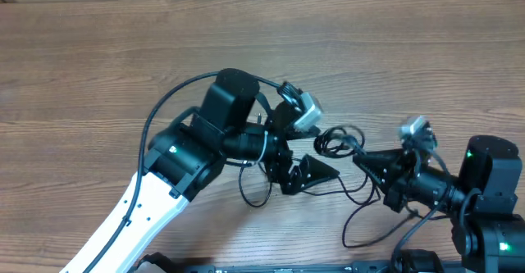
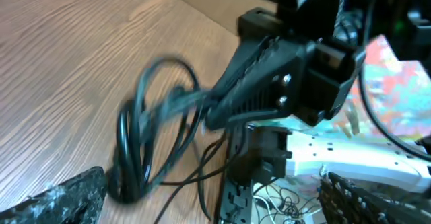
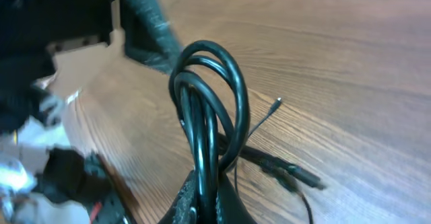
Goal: Untangle cables
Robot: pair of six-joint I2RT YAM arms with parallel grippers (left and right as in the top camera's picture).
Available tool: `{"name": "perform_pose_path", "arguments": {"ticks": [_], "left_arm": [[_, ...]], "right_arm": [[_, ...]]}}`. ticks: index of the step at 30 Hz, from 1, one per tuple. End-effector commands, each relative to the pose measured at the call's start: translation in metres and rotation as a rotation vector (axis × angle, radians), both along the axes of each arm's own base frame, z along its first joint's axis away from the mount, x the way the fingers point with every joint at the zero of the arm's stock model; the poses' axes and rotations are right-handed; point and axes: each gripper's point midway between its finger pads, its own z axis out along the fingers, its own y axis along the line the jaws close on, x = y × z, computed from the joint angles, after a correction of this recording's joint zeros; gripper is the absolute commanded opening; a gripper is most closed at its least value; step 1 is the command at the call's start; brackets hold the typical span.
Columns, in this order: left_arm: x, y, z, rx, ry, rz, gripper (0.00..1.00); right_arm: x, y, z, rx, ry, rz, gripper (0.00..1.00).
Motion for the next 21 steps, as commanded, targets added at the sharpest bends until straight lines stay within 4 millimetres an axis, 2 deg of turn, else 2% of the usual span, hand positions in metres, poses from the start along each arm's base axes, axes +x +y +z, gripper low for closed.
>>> {"name": "perform_pose_path", "arguments": {"ticks": [1, 6, 13, 21], "left_arm": [[0.013, 0.013, 0.0, 0.013, 0.036, 0.065, 1.0], [0.02, 0.025, -0.007, 0.037, 0.063, 0.101, 1.0], [0.021, 0.027, -0.008, 0.043, 0.029, 0.091, 1.0], [0.022, 0.026, -0.007, 0.041, -0.081, 0.046, 1.0]], "right_arm": [[0.013, -0.009, 0.01, 0.096, 0.121, -0.166, 0.04], [0.025, -0.01, 0.027, 0.208, 0.154, -0.231, 0.04], [0.037, -0.01, 0.056, 0.4, 0.221, -0.306, 0.04], [0.033, 0.003, 0.098, 0.554, 0.204, -0.201, 0.04]]}}
